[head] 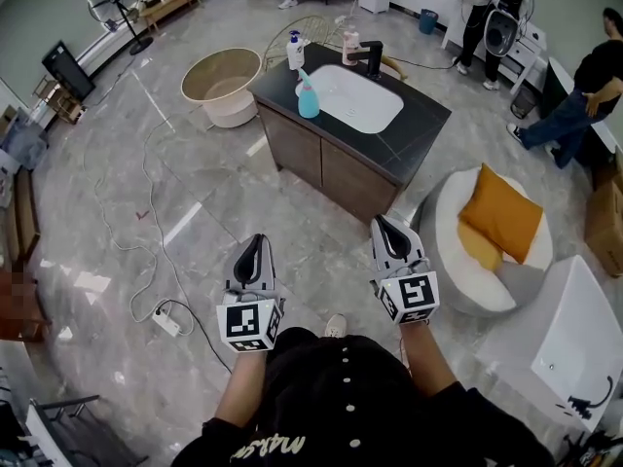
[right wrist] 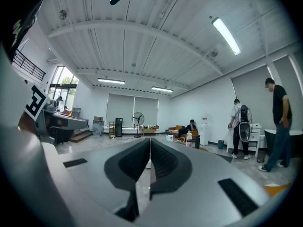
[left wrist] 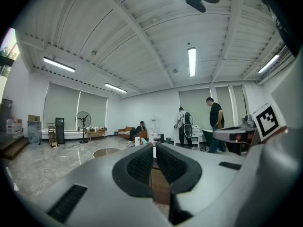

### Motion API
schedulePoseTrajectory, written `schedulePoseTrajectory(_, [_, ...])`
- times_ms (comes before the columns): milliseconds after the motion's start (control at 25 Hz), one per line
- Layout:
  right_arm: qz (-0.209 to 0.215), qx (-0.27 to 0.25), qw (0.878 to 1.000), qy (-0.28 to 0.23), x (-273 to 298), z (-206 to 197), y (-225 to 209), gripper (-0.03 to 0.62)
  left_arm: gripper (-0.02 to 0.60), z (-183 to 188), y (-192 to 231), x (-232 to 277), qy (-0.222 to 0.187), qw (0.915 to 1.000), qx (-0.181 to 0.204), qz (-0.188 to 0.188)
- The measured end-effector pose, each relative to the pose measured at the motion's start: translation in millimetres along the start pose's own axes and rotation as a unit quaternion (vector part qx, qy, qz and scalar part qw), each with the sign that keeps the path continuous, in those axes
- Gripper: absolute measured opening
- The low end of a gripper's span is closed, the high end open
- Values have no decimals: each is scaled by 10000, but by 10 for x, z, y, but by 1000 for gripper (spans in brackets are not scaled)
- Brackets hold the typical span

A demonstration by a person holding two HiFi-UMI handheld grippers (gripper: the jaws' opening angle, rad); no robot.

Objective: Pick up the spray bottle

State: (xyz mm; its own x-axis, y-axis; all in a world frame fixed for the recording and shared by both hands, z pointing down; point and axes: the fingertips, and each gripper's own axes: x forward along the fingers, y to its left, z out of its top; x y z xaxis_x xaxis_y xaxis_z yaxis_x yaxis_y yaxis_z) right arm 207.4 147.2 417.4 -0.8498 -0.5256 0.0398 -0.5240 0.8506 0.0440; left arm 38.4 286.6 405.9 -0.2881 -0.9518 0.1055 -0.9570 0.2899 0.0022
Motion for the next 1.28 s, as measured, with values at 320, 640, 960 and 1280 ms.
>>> schedulePoseTrajectory(320, [41, 38, 10000, 52, 496, -105, -223, -5, 28, -87, 124, 504, 82, 9999, -86, 54])
schedulePoseTrajectory(640, [-25, 34, 10000, 83, 1263, -136, -554, -5, 28, -22, 400, 1369, 34, 9999, -119, -29])
schedulePoseTrajectory(960, [-68, -44, 9999, 103, 2429, -83, -857, -5, 28, 154, 910, 2498, -36, 9997, -124, -187])
schedulePoseTrajectory(1280, [-258, -93, 9995, 125, 3593, -34, -1015, -5, 28, 318, 1621, 3473, -37, 9990, -103, -424])
